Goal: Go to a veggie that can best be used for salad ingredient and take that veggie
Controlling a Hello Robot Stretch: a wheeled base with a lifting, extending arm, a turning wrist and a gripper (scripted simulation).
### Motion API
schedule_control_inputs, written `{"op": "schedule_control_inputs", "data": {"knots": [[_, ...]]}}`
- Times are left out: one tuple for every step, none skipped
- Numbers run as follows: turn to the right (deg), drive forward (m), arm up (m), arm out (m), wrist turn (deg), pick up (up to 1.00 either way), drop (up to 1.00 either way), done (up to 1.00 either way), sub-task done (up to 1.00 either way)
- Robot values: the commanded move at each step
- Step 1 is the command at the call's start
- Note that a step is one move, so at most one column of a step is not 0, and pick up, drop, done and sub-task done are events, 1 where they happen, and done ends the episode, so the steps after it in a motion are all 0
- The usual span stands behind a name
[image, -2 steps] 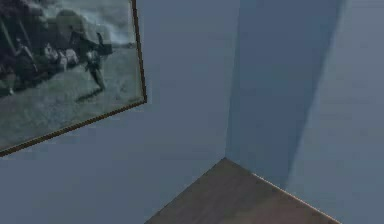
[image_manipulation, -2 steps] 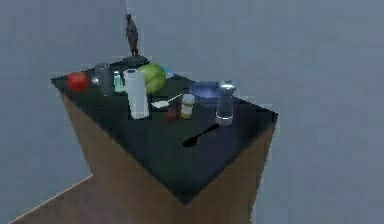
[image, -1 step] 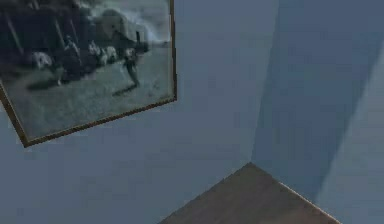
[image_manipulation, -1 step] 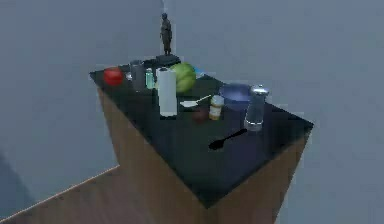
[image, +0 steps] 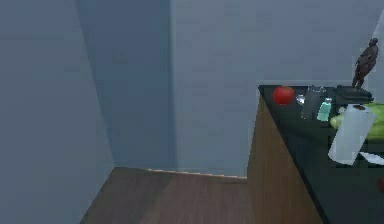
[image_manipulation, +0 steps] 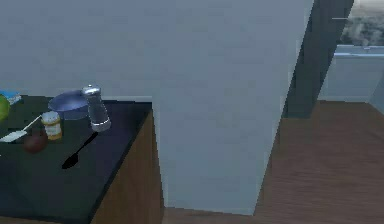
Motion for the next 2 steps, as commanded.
{"op": "schedule_control_inputs", "data": {"knots": [[6.0,0.0,0.0,0.0,0.0,0.0,0.0,0.0,0.0],[0.0,1.0,0.0,0.0,0.0,0.0,0.0,0.0,0.0]]}}
